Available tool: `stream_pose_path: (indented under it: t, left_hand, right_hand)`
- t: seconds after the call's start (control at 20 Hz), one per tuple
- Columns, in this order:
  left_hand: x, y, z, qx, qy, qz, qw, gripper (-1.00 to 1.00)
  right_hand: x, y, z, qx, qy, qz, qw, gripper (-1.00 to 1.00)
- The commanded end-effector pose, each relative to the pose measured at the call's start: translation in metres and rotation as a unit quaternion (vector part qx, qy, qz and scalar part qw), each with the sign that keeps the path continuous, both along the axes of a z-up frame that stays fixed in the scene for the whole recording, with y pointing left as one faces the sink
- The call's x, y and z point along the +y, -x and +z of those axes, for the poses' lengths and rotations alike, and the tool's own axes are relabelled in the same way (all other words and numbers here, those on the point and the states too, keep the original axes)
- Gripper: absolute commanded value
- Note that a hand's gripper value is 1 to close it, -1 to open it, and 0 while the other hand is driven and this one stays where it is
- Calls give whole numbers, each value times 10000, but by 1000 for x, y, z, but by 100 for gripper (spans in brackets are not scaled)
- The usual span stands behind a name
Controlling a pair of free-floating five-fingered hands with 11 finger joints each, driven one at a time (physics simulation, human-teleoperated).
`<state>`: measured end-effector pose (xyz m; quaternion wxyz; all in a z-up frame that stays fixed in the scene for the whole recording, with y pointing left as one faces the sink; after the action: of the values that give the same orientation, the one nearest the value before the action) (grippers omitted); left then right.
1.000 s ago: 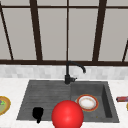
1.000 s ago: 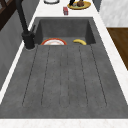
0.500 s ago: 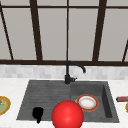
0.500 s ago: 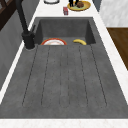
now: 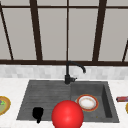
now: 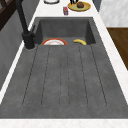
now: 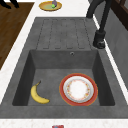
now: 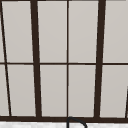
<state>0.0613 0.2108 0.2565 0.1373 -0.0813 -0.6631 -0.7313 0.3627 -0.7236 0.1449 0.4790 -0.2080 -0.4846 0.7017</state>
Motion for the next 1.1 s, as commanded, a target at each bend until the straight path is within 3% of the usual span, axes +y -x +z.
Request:
stream_pose_path:
  t: [0.0, 0.3, 1.05]
  left_hand:
    - [0, 0, 0, 0, 0, 0, 10000, 0]
    - [0, 0, 0, 0, 0, 0, 10000, 0]
    - [0, 0, 0, 0, 0, 0, 10000, 0]
  right_hand:
    - [16, 0, 23, 173, -1, -235, 9996, 100]
    - [28, 0, 52, 192, 97, -551, 9983, 100]
    - [79, -1, 102, 423, 265, -645, 9967, 100]
